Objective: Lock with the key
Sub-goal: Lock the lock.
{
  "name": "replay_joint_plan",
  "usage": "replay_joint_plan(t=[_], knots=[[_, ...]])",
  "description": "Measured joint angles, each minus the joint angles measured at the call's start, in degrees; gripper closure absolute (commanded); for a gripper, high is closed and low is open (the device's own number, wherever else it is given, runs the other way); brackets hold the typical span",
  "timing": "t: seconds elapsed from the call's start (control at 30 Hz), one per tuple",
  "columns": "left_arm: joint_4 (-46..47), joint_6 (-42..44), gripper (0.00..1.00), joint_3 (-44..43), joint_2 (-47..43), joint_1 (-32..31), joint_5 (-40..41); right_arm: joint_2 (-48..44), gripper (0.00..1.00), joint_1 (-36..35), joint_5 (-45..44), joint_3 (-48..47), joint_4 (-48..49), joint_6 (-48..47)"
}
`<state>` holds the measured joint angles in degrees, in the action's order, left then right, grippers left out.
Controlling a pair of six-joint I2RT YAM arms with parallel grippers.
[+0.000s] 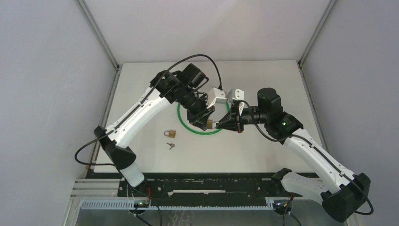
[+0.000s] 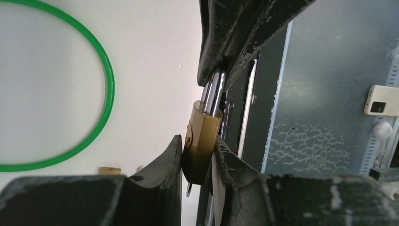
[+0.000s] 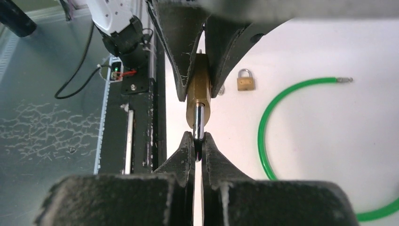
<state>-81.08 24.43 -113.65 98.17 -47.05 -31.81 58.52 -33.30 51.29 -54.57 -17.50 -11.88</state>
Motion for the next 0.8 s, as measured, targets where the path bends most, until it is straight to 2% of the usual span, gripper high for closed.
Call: replay_joint_plan(t=[0.27,0.8], knots=[[6.01,0.07,1.0,5.7,-6.75,1.75,-4.04,0.24,1.0,0.26,4.9,-0.63,4.09,2.05],[11.21,6.64,1.0,10.82,-11.91,2.32,-12.09,0.17,1.0,2.86,15.45,1.95,12.92,9.07]])
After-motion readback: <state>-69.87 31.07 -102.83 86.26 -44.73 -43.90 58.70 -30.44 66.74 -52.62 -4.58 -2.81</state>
